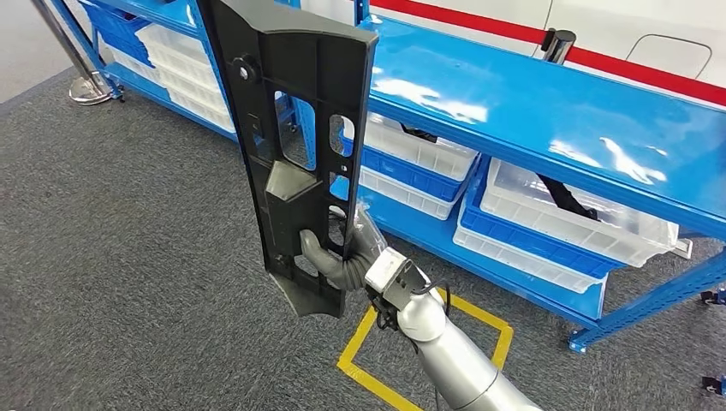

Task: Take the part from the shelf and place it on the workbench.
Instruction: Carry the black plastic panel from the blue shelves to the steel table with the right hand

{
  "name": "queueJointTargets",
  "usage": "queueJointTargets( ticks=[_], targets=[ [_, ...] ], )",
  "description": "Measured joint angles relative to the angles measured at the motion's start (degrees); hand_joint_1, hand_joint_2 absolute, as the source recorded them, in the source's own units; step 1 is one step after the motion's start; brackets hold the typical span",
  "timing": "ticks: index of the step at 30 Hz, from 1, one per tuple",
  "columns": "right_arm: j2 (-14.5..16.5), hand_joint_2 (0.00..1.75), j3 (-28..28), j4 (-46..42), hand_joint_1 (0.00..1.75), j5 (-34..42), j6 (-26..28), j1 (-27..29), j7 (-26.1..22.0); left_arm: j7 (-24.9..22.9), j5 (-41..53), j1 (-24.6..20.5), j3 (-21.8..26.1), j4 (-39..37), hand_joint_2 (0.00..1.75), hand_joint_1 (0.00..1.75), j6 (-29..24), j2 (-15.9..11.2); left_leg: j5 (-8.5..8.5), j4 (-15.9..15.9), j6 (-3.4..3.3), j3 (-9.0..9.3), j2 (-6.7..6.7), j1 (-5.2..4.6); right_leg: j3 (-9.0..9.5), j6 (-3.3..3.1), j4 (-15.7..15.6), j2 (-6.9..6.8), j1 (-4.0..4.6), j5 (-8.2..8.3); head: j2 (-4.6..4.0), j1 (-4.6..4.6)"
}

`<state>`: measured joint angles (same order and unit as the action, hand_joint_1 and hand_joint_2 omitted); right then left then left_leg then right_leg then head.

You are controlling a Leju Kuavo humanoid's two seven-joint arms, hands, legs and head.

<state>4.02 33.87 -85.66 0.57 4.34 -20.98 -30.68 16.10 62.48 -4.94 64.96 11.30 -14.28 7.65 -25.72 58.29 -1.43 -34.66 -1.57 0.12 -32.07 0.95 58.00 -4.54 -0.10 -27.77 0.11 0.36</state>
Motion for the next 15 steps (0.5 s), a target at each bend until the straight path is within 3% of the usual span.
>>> queueJointTargets(
  ticks=[2, 5, 7, 8, 10, 11, 13, 15],
  targets=[
    [-0.1, 1.75, 0.1, 0.0, 1.75, -0.1, 0.1, 0.1, -0.1, 0.1, 0.1, 0.0, 0.0, 0.0, 1.75, 0.0, 0.1, -0.1, 0.58, -0.7, -0.73, 0.3, 0.84, 0.27, -0.8, 0.26, 1.9, 1.35, -0.05, -1.19, 0.0, 0.09],
    [-0.5, 1.75, 0.1, 0.1, 1.75, -0.2, 0.3, 0.4, -0.2, 0.2, 0.1, -0.1, 0.0, 0.0, 1.75, 0.0, 0.2, -0.1, 0.93, -1.0, -1.22, 0.37, 2.31, 0.37, -5.74, -0.15, 12.5, 3.96, -0.32, -5.8, 0.0, 0.2],
    [-0.8, 1.75, 0.2, 0.3, 1.75, -0.3, 0.4, 0.7, -0.3, 0.4, 0.4, 0.0, 0.0, 0.0, 1.75, 0.0, 0.3, -0.2, 0.96, -1.0, -1.22, 0.33, 3.54, 0.36, -7.92, 0.35, 16.6, 4.21, -0.43, -6.81, 0.0, 0.2],
    [-0.9, 1.75, 0.2, 0.3, 1.75, -0.5, 0.5, 0.8, -0.3, 0.6, 0.6, 0.0, 0.0, 0.0, 1.75, 0.0, 0.5, -0.2, 0.96, -0.9, -1.2, 0.36, 4.19, 0.36, -7.32, 0.9, 15.2, 4.29, -0.5, -5.85, 0.0, 0.2],
    [-1.0, 1.75, 0.2, 0.3, 1.75, -0.9, 0.6, 0.9, -0.3, 1.2, 0.7, 0.0, 0.0, 0.0, 1.75, 0.0, 0.9, -0.2, 0.89, -0.7, -0.99, 0.39, 5.43, 0.39, -3.63, 1.94, 7.3, 5.22, -0.85, -2.45, 0.0, 0.21],
    [-1.0, 1.75, 0.2, 0.3, 1.75, -1.1, 0.6, 0.8, -0.3, 1.4, 0.4, -0.1, 0.0, 0.0, 1.75, 0.0, 1.0, -0.2, 0.79, -0.5, -0.74, 0.31, 6.0, 0.31, -1.87, 2.08, 3.6, 5.85, -0.99, -1.03, 0.0, 0.21],
    [-1.1, 1.75, 0.3, 0.5, 1.75, -1.4, 0.6, 0.8, 0.0, 2.0, -0.4, -0.1, 0.0, 0.0, 1.75, 0.0, 1.4, -0.4, 0.77, -0.3, -0.04, -0.06, 6.69, 0.2, -0.44, 1.53, 0.3, 6.56, -1.04, 0.18, 0.0, 0.17],
    [-1.0, 1.75, 0.4, 0.8, 1.75, -1.5, 0.4, 0.7, 0.2, 2.9, -1.0, -0.1, 0.2, 0.0, 1.75, 0.0, 2.0, -0.7, 0.93, -0.3, 0.65, -0.38, 7.06, 0.32, -0.47, 0.64, 0.2, 5.89, -0.99, 0.51, 0.0, 0.13]
  ],
)
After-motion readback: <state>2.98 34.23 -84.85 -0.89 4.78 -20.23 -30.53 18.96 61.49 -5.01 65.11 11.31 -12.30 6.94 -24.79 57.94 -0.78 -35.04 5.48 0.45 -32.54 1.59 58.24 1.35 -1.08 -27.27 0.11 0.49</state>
